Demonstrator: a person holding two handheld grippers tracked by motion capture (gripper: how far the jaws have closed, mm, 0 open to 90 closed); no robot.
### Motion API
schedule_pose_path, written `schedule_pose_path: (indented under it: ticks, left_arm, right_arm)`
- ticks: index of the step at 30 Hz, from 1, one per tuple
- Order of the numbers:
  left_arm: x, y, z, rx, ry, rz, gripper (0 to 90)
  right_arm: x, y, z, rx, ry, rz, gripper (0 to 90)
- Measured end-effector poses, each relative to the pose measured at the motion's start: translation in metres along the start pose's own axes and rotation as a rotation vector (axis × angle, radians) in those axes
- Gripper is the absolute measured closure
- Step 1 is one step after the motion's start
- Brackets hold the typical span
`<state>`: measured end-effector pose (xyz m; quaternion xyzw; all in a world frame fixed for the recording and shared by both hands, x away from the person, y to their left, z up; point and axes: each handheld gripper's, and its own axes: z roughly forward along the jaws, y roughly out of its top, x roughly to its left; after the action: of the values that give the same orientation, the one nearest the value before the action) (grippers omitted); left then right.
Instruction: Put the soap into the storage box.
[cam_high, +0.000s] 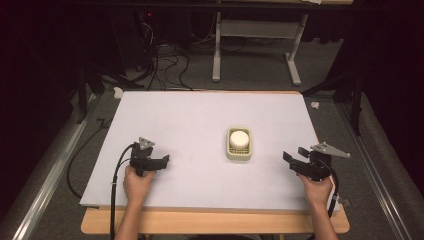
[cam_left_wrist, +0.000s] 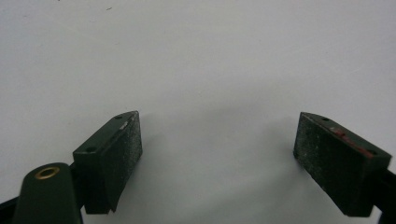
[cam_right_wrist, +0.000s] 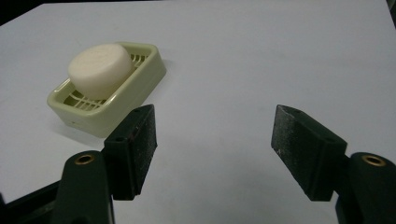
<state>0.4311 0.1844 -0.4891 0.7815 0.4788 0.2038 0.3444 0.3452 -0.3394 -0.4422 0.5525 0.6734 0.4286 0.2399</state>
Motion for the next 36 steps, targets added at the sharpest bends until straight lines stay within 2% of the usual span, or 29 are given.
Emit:
schedule_pose_path:
  ticks: [13, 27, 36]
  left_arm:
    - [0.000, 0.000, 0.000, 0.000, 0.000, 0.001, 15.8]
    - [0.000, 0.000, 0.000, -0.001, 0.000, 0.000, 15.8]
    - [0.000, 0.000, 0.000, -0.001, 0.000, 0.000, 15.8]
  right_arm:
    - [0.004, -0.010, 0.008, 0.031, -0.006, 0.009, 32.4]
    - [0.008, -0.015, 0.020, 0.068, -0.033, -0.015, 32.9]
    - [0.012, -0.020, 0.033, 0.112, -0.059, -0.033, 33.0]
